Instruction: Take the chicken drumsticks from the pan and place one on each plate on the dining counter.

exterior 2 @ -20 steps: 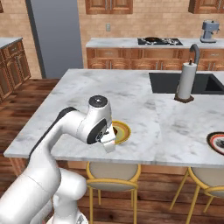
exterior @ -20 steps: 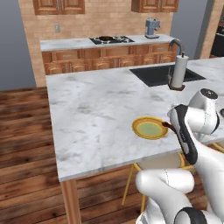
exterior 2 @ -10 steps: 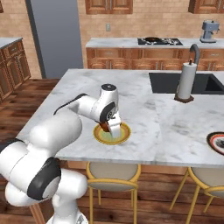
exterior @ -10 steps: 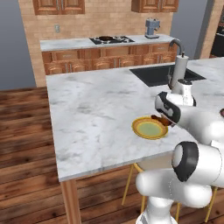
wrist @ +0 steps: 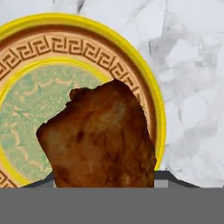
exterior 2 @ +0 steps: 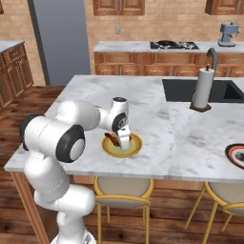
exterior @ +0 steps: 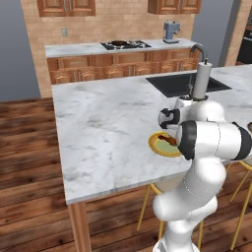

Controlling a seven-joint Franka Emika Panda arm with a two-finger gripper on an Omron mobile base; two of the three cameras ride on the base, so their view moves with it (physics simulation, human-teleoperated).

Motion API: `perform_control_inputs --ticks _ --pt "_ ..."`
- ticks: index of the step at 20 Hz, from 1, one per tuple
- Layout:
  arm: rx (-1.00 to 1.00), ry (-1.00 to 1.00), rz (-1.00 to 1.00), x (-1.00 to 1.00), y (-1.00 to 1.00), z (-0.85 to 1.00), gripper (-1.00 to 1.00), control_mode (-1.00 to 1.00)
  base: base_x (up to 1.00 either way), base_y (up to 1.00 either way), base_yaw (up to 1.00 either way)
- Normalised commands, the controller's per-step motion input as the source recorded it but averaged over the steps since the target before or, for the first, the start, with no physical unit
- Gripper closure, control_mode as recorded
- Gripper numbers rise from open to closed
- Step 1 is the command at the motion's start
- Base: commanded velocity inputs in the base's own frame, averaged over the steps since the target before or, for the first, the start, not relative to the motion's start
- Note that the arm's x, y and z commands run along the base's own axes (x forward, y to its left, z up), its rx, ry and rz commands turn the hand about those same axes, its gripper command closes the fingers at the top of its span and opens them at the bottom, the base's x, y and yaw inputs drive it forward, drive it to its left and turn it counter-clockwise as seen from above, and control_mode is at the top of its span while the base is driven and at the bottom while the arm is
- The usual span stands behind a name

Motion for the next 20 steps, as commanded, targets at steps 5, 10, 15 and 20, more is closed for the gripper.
perform_control_inputs --ticks 5,10,15,20 --pt "0.0 0.05 0.0 0.6 -0.24 -0.64 1.0 -1.0 0.0 0.0 0.0" --pt "0.0 0.0 0.0 0.37 -0.19 -0.42 1.0 -1.0 0.0 0.0 0.0" --pt "0.0 -0.05 -0.01 0.05 -0.04 -0.02 -1.0 -1.0 0.0 0.0 0.0" --pt "0.0 -0.21 -0.1 0.01 0.01 0.0 -1.0 -1.0 0.0 0.0 0.0"
